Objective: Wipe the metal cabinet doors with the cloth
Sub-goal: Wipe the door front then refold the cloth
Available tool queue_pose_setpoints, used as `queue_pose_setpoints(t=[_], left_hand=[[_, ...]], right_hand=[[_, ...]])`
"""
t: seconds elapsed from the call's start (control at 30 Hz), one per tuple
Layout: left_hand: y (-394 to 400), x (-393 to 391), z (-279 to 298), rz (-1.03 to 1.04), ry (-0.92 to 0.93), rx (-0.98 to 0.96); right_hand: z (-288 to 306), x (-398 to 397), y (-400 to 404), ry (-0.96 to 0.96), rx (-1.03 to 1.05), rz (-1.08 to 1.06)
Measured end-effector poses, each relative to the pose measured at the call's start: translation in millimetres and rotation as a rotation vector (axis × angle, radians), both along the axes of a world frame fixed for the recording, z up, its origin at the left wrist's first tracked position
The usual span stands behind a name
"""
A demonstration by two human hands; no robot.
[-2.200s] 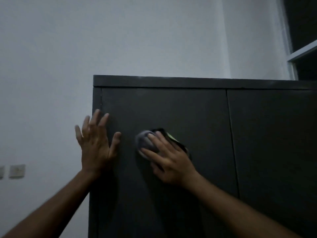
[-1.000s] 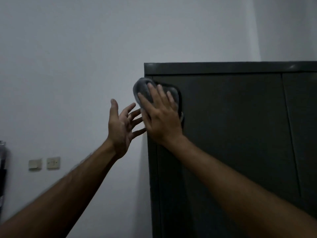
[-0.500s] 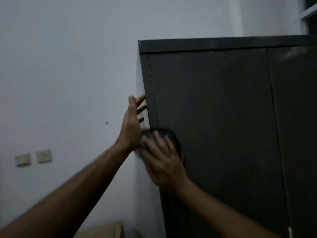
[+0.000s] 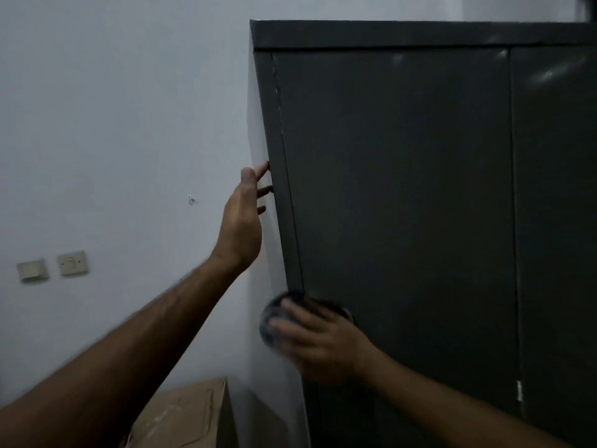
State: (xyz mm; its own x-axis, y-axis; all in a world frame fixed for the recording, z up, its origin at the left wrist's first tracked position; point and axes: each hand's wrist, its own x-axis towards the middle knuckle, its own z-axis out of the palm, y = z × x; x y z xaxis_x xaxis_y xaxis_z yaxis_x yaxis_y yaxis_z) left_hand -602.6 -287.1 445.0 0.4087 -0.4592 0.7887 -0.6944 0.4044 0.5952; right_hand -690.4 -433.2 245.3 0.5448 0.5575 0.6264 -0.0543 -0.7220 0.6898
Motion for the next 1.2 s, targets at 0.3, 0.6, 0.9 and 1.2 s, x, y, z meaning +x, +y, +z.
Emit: queue_pose_setpoints(t=[0.3, 0.6, 0.9, 1.2], left_hand=[[-13, 2, 5, 0.066, 0.028, -0.172], [-23, 7, 17, 0.191, 0.036, -0.150], [-24, -5, 42, 0.178, 0.284, -0.327], [-12, -27, 40, 0.167, 0.128, -0.124]], right_hand=[[189, 15, 7, -0.125, -0.050, 0.004], [152, 8, -1, -0.064, 0.003, 0.064], [319, 16, -5, -0.230, -0.013, 0.028], [332, 22, -11, -0.653, 0.591, 0.006]])
